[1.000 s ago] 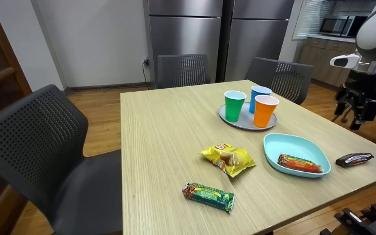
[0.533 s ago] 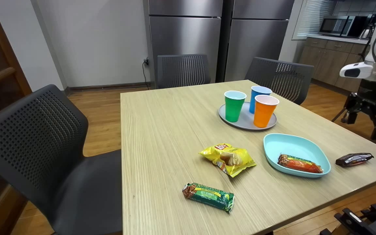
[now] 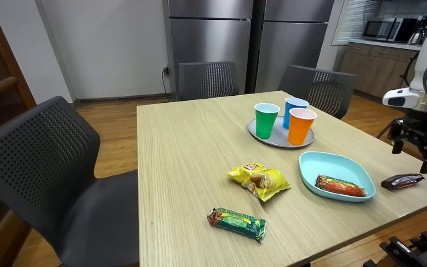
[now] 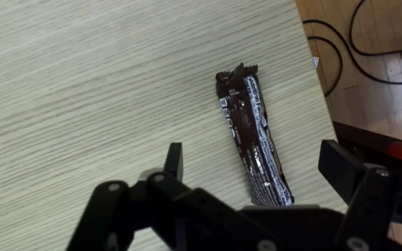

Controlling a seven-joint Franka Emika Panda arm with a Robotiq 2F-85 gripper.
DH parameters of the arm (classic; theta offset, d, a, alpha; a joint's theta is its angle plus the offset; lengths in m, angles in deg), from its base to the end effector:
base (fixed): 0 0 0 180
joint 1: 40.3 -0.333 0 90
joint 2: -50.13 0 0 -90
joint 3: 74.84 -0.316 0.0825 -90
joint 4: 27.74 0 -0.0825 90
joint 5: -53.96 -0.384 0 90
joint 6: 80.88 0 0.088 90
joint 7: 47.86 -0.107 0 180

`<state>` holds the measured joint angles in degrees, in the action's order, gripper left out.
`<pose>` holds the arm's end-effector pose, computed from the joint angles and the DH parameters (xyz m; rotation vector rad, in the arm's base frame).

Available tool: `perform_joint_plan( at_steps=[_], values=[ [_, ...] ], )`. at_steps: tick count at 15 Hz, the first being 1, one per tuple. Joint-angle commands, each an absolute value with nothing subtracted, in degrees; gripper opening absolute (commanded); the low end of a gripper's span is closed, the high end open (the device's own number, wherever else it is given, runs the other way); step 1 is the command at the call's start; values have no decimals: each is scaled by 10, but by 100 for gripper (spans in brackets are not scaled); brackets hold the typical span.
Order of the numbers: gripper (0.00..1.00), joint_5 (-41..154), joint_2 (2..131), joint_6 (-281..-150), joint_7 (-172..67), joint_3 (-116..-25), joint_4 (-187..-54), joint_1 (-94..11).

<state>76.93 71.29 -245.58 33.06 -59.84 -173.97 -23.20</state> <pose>0.3751 -0.2225 0.1330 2.4798 1.8027 -0.2878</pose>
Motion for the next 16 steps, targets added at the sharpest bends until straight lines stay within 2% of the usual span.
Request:
perform_joint_plan(
  at_steps=[1,16],
  values=[
    [100,772,721,-2464,326,-602,-1738,-230],
    [100,784,757,-2489,347,-604,-1734,-226]
  ],
)
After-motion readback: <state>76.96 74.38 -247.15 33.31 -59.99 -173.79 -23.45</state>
